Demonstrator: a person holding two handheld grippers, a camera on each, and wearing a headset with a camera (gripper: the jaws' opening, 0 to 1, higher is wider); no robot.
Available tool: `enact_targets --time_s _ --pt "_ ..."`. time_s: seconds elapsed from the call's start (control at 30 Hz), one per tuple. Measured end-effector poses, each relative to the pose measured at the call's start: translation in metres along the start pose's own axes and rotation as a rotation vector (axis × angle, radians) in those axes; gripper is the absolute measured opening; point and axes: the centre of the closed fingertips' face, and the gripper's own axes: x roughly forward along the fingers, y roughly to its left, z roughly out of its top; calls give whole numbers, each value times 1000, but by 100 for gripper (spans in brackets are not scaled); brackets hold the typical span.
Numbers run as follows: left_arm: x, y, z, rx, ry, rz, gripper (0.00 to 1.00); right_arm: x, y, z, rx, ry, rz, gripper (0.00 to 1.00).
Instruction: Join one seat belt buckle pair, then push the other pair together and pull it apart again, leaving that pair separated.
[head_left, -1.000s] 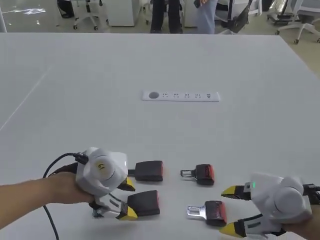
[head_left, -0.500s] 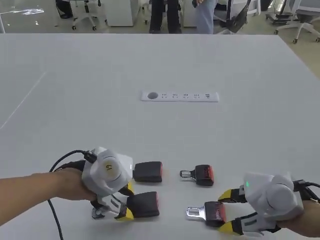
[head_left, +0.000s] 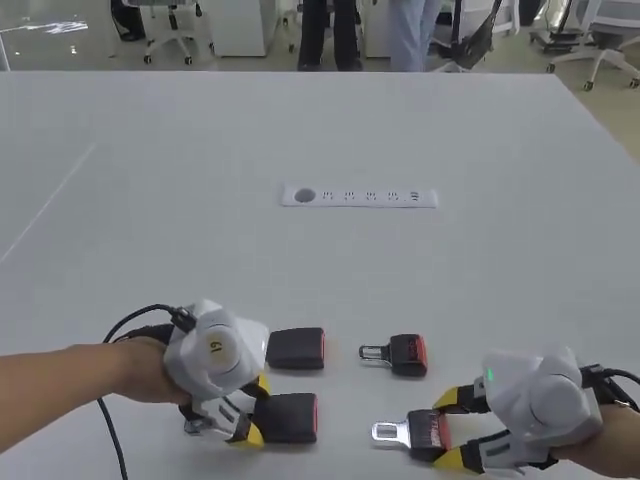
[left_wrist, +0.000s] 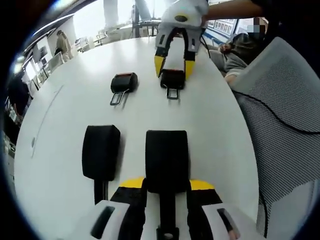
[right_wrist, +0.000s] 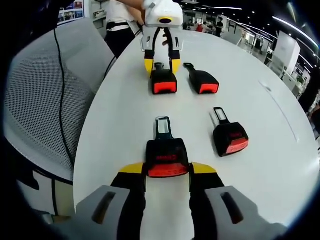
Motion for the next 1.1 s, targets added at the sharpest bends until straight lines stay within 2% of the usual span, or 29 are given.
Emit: enact_targets --time_s 0.6,1.1 --pt "2 2 -3 -1 16 8 31 3 -3 -3 7 -2 -14 31" --pt "3 3 -4 -13 32 26 31 8 -5 7 -11 3 -16 31"
